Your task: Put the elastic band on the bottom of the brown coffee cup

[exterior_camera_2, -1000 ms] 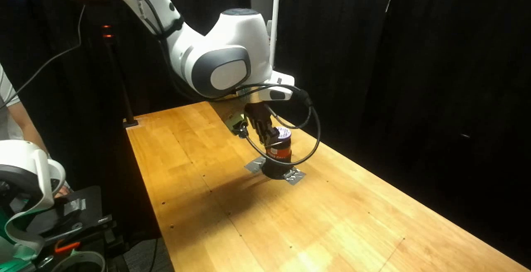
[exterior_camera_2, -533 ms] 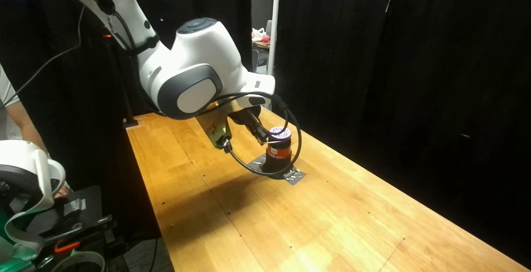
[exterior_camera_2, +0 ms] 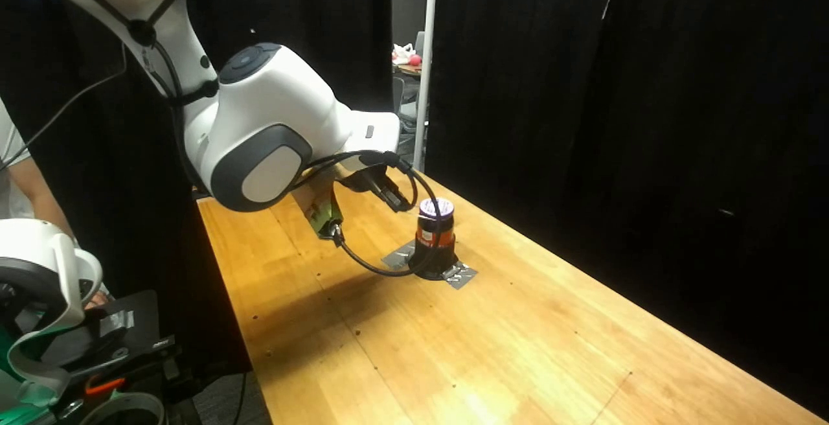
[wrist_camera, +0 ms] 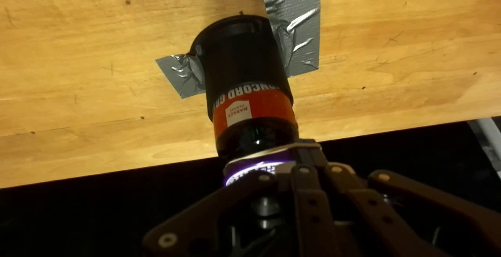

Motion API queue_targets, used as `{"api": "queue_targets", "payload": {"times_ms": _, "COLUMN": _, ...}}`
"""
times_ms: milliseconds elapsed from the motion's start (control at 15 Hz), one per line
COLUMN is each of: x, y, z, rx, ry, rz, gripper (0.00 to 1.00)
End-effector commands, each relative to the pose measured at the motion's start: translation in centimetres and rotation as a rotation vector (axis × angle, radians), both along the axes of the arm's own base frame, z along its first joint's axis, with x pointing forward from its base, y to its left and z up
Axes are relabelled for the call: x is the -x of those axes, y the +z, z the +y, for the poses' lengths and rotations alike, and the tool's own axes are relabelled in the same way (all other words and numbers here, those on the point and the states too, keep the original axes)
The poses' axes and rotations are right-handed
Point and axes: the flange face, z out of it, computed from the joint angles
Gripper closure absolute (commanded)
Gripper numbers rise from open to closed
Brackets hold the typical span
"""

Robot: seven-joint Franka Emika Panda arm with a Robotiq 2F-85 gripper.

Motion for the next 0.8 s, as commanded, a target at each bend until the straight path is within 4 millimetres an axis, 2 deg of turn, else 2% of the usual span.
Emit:
{"api": "queue_targets", "payload": {"times_ms": 0, "x": 0.73, "y": 0.46, "z": -0.38, "rx": -0.018, "ry": -0.016, "rz": -0.099, "gripper": 0.99}}
{"api": "queue_targets", "payload": {"times_ms": 333, "x": 1.03, "y": 0.66, "z": -1.06, "rx": -0.020, "ry": -0.032, "rz": -0.185, "gripper": 0.99}}
{"api": "queue_targets", "payload": {"times_ms": 400, "x": 1.09, "y": 0.64, "z": -0.82, "rx": -0.030, "ry": -0.026, "rz": -0.162, "gripper": 0.74}}
{"api": "queue_targets", "payload": {"times_ms": 467, "x": 1.09, "y": 0.34, "z": -0.55, "rx": -0.037, "ry": -0.026, "rz": -0.118, "gripper": 0.73}}
{"api": "queue_targets", "payload": {"times_ms": 533, "x": 0.79, "y": 0.05, "z": -0.88, "rx": -0.022, "ry": -0.026, "rz": -0.129, "gripper": 0.68}}
{"api": "queue_targets", "payload": {"times_ms": 600, "x": 0.82, "y": -0.07, "z": -0.83, "rx": -0.022, "ry": -0.025, "rz": -0.124, "gripper": 0.84}}
{"api": "queue_targets", "payload": {"times_ms": 733, "x": 0.84, "y": -0.27, "z": -0.87, "rx": -0.021, "ry": -0.026, "rz": -0.120, "gripper": 0.69}}
